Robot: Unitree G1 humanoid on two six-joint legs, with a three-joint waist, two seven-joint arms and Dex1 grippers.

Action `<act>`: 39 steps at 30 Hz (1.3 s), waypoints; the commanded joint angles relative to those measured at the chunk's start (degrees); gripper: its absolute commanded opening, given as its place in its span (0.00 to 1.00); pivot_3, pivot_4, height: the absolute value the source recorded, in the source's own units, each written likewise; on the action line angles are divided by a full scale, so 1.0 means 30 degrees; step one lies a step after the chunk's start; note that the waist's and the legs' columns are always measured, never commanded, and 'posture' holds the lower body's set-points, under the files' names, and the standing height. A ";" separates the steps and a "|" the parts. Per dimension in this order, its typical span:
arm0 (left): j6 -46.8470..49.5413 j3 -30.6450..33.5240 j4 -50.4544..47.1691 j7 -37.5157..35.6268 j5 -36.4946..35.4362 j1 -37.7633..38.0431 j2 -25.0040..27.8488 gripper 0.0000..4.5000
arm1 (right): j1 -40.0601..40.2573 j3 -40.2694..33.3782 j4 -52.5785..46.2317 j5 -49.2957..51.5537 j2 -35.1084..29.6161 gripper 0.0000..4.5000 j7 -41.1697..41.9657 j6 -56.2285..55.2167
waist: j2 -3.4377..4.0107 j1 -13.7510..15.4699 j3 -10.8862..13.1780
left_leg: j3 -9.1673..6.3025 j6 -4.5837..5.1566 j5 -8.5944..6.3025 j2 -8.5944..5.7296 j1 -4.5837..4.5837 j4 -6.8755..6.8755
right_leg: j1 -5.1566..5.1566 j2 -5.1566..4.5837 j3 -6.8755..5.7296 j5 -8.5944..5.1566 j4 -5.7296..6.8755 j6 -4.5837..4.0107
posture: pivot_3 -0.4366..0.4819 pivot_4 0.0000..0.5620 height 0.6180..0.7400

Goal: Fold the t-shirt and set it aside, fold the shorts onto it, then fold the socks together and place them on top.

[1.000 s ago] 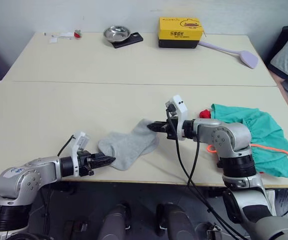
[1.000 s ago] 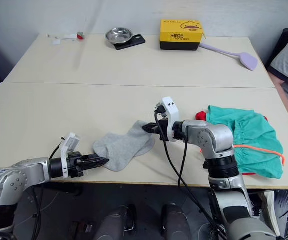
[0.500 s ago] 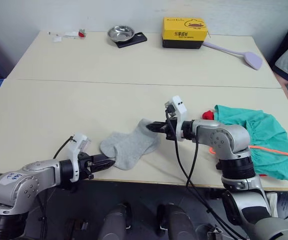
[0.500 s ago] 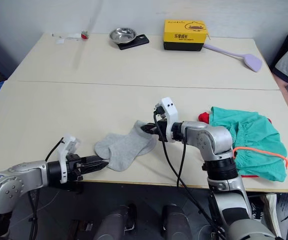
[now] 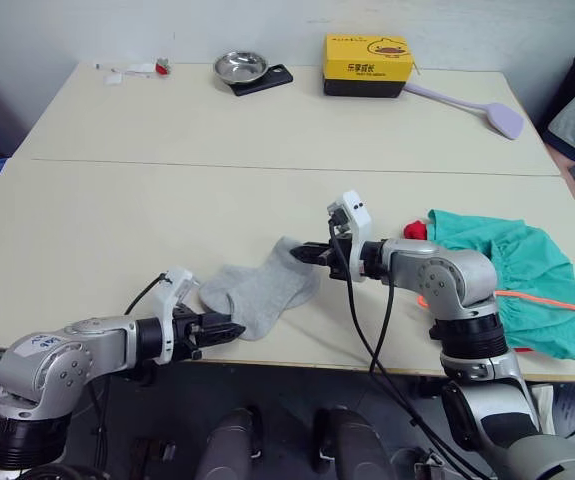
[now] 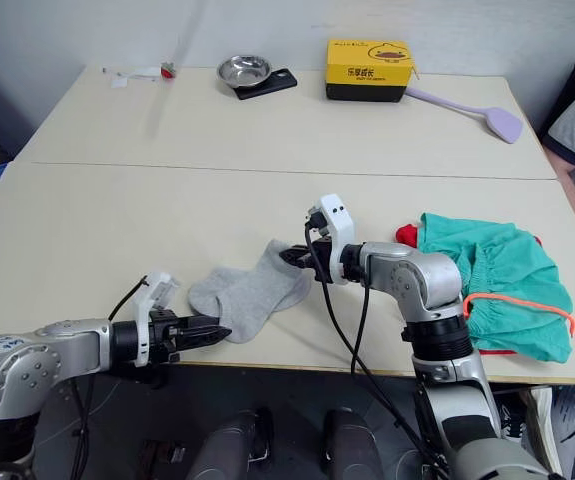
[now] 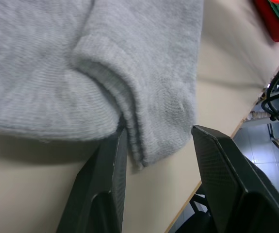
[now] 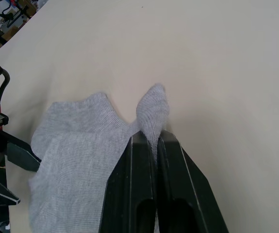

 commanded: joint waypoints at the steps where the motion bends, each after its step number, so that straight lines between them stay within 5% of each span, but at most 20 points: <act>1: 0.0921 -0.1526 -0.0040 0.0074 -0.0005 0.0436 -0.0196 0.35 | -0.0247 0.0038 -0.0428 0.0191 0.0159 0.00 -0.0102 -0.0318 | 0.0000 -0.0032 0.0000 | 0.0001 0.0000 0.0000 0.0000 0.0000 0.0000 | 0.0000 0.0000 0.0000 0.0000 -0.0002 0.0000 | 0.48 0.27 1.00; 7: 0.0854 -0.1221 0.0023 0.0021 -0.0128 0.0588 -0.0061 0.01 | -0.0276 -0.0122 -0.0475 0.0212 0.0000 0.00 -0.0120 -0.0292 | -0.0001 -0.0037 0.0000 | 0.0002 -0.0052 0.0028 0.0002 -0.0004 -0.0004 | -0.0001 0.0004 -0.0001 0.0000 -0.0024 0.0000 | 0.48 0.27 1.00; 13: 0.1174 0.0591 0.0261 -0.1449 -0.1516 0.0892 0.0917 0.01 | -0.0107 -0.0507 -0.0867 0.0476 -0.0328 0.00 0.0008 -0.0184 | -0.0010 -0.0091 0.0006 | 0.0003 -0.0056 0.0029 0.0011 -0.0009 -0.0005 | -0.0010 0.0013 -0.0001 0.0000 -0.0022 -0.0001 | 0.48 0.27 1.00; 21: 0.0368 0.3037 0.2550 -0.5088 -0.2182 0.0785 0.4525 0.01 | 0.0930 -0.1963 -0.3356 0.2671 -0.1989 0.00 0.0520 0.1757 | -0.0055 -0.0057 0.0037 | -0.0002 -0.0072 0.0015 0.0021 -0.0023 -0.0025 | -0.0040 0.0014 0.0000 -0.0007 -0.0028 -0.0016 | 0.48 0.27 1.00; 27: -0.1197 0.1514 0.4940 -0.6992 -0.0774 -0.1046 0.6256 0.01 | 0.2224 -0.2935 -0.4812 0.3744 -0.1966 0.00 -0.0499 0.2784 | -0.0057 -0.0055 0.0038 | -0.0002 -0.0117 -0.0059 0.0025 -0.0028 -0.0090 | -0.0050 0.0013 -0.0008 -0.0002 -0.0088 -0.0026 | 0.48 0.27 1.00; 39: -0.3368 -0.2195 0.8503 -0.9345 0.2337 -0.4694 0.6527 0.01 | 0.5313 -0.2123 -0.6696 0.3471 -0.0302 0.00 -0.2450 0.0696 | -0.0079 -0.0110 0.0051 | 0.0042 -0.0108 0.0024 0.0025 -0.0045 -0.0105 | -0.0067 0.0032 0.0009 -0.0002 -0.0111 -0.0022 | 0.48 0.27 1.00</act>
